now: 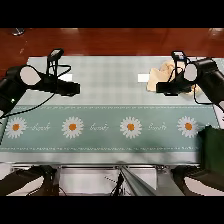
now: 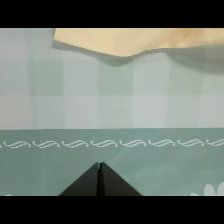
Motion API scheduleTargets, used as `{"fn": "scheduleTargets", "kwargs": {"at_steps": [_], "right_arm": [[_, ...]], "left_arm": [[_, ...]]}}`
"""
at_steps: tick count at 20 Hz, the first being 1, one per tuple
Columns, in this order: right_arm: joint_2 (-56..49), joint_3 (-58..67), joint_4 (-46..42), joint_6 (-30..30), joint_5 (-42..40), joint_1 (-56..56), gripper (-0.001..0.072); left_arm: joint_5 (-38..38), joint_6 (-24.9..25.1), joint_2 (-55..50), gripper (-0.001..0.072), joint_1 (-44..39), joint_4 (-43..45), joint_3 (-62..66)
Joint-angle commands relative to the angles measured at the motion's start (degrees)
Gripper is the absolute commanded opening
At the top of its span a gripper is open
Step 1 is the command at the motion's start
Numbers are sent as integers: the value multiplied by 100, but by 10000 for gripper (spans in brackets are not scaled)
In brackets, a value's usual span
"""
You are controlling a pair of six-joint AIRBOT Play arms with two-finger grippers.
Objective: Fold the shirts.
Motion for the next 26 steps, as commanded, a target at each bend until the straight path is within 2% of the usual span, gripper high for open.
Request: {"fn": "scheduleTargets", "kwargs": {"at_steps": [1, 18, 21, 24, 25, 26], "right_arm": [[-4, 7, 2, 0, 0, -2, 20], [-4, 7, 2, 2, -140, -2, 20], [-4, 7, -146, 0, -264, -4, 19], [-11, 4, -817, 0, -1287, -4, 21], [-11, 4, -1279, 57, -1794, -11, 92], [-42, 4, -1705, 210, -2341, -63, 493]], "left_arm": [[0, 2, -4, 25, 2, 0, -2], [11, 2, -4, 24, 2, 0, -2], [380, 2, -7, 25, 2, -2, -2], [758, 2, -61, 25, 2, 2, -2], [955, 4, -96, 36, 2, 9, -2], [1169, 2, -142, 222, 2, 24, -2]]}}
